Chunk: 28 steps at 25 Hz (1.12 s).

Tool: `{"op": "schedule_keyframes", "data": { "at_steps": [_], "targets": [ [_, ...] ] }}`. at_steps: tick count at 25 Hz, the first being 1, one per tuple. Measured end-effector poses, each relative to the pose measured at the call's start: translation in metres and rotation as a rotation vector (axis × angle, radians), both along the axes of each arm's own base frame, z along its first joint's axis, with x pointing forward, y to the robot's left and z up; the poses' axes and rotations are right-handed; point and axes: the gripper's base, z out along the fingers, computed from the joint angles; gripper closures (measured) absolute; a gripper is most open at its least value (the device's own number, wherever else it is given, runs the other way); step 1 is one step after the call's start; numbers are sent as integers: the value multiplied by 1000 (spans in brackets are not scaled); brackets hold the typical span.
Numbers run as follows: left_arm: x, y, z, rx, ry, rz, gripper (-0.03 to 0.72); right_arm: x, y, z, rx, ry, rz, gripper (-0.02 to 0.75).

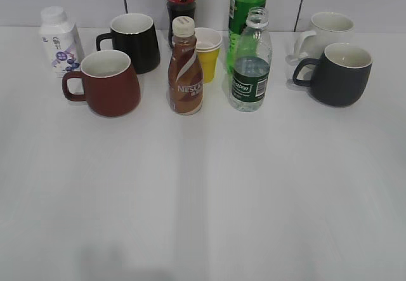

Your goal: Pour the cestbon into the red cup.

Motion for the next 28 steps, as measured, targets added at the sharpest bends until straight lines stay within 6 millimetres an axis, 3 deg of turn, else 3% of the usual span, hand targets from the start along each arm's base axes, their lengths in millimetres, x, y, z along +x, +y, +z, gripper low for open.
{"op": "schedule_keyframes", "data": {
  "at_steps": [28],
  "targets": [
    [0, 0, 0, 0, 0, 2, 452, 0, 0, 0, 0, -1, 0, 158]
  ]
}}
